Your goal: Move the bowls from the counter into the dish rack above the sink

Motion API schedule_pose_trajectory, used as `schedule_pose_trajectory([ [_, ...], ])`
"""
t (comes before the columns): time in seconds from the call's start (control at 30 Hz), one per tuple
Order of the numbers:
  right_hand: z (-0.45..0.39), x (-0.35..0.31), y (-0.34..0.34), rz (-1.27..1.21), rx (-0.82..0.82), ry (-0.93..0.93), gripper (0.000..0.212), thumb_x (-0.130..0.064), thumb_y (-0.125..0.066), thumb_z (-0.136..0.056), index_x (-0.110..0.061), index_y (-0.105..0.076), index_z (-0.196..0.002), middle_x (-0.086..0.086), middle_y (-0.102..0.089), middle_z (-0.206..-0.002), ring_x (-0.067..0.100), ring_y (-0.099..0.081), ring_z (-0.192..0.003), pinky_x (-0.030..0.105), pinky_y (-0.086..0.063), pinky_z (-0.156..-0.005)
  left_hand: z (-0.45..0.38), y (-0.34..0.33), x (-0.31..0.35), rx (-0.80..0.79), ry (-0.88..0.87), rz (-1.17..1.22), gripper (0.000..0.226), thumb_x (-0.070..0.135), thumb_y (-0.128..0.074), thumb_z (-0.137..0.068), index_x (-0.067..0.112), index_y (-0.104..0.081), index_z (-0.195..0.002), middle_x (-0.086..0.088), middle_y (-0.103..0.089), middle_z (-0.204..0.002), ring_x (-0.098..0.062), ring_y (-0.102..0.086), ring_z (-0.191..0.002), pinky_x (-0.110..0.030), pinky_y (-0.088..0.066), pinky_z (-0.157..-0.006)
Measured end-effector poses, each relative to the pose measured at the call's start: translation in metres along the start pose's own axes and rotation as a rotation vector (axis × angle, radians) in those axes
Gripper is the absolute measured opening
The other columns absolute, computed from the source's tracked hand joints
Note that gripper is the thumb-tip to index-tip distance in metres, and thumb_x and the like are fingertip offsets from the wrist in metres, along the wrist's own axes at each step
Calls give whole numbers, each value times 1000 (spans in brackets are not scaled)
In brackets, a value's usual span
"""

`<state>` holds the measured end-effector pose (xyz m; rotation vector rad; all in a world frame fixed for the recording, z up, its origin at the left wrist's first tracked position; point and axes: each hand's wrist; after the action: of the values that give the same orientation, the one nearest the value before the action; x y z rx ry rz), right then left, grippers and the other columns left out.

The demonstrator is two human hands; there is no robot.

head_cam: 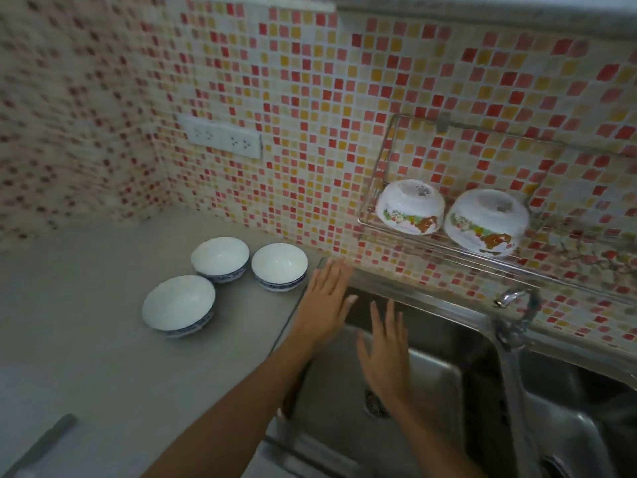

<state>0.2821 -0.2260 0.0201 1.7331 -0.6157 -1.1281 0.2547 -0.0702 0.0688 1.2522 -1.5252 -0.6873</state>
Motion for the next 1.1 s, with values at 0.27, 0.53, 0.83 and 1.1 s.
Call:
schedule_pose_trajectory([
  [0.27, -17, -142, -84, -189, -285, 99, 77, -55, -48, -92, -26, -12, -153, 6, 0, -163, 27, 2, -149, 44, -9, -119, 104, 57, -183, -26, 511, -81, 85, 68, -1, -85, 14, -12, -150, -12, -8, -159, -33, -6, -147, -52, -9, -116],
  [0.53, -42, -261, -139, -406, -372, -69, 79, -50, -60, -88, -15, -24, -150, 14, -32, -152, 31, -33, -138, 39, -33, -108, 137, 89, -285, 26, 881, 247, 78, 33, -52, -93, 3, -6, -149, -20, -6, -158, -32, -7, -146, -45, -14, -117],
  [0.83, -44, -295, -181, -580, -406, -336, 57, -17, -56, -87, -11, -35, -140, 17, -54, -131, 37, -52, -117, 38, -44, -94, 141, 77, -324, 17, 1159, 746, 56, 16, -51, -89, 9, -33, -142, -15, -51, -136, -34, -50, -122, -46, -42, -104],
  [1.1, -33, -282, -165, -722, -369, -476, 46, -6, -43, -89, -12, -40, -134, 8, -54, -120, 31, -55, -102, 26, -58, -61, 138, 70, -301, -20, 1182, 1016, 61, 28, -52, -71, 12, -44, -129, -11, -55, -124, -27, -56, -103, -29, -49, -67],
])
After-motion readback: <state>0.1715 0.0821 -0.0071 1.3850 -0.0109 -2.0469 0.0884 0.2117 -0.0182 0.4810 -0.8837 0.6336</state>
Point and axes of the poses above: each hand's wrist, its own z-axis away from the middle knuckle, its own y-axis out of the back of the hand, x = y × z
